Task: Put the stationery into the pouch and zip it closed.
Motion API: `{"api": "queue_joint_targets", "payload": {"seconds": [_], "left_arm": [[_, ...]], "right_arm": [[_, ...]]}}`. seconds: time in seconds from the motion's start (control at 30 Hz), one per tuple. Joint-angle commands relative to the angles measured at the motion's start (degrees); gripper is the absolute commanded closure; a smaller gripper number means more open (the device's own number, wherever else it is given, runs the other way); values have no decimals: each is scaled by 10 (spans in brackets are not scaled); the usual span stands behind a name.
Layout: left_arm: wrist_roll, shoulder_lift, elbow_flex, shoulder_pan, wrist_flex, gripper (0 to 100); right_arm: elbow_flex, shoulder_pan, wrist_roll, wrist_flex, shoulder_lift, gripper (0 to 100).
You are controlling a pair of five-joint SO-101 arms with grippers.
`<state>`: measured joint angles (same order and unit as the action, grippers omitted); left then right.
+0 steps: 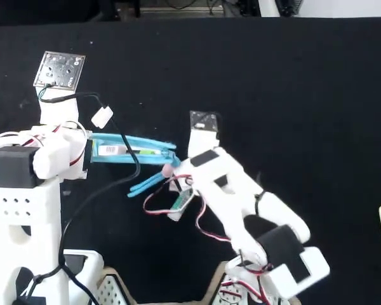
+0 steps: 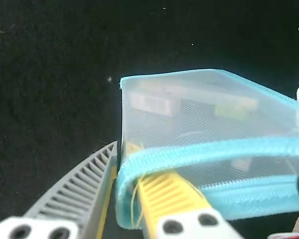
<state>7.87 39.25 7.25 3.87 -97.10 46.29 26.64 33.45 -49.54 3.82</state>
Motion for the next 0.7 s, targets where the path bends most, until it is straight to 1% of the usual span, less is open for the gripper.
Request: {"api": "queue_joint_targets", "payload": {"seconds": [0.0, 0.07, 0.1, 0.17, 0.23, 0.3, 0.37, 0.43, 0.5, 0.67], "left_arm": [[-3, 0, 3, -3, 7, 970], [-3, 0, 3, -3, 7, 970], [-3, 0, 3, -3, 8, 970], [-2, 0, 3, -3, 9, 970], [-2, 0, 3, -3, 9, 970], [-2, 0, 3, -3, 9, 970], [-2, 0, 3, -3, 9, 970], [-2, 0, 3, -3, 9, 970], [-2, 0, 3, -3, 8, 970], [-2, 0, 3, -3, 7, 970]], "right_arm": [[-39, -76, -75, -55, -2, 867], [-61, -126, -153, -73, -1, 967], [-72, -149, -195, -80, -1, 994], [-81, -193, -282, -95, -1, 969], [-95, -231, -355, -90, -1, 990], [-112, -263, -418, -81, -1, 985], [-131, -280, -487, -70, -1, 982], [-144, -281, -554, -61, -6, 979], [-140, -279, -598, -55, -7, 952], [-143, -261, -603, -71, -7, 779]]}}
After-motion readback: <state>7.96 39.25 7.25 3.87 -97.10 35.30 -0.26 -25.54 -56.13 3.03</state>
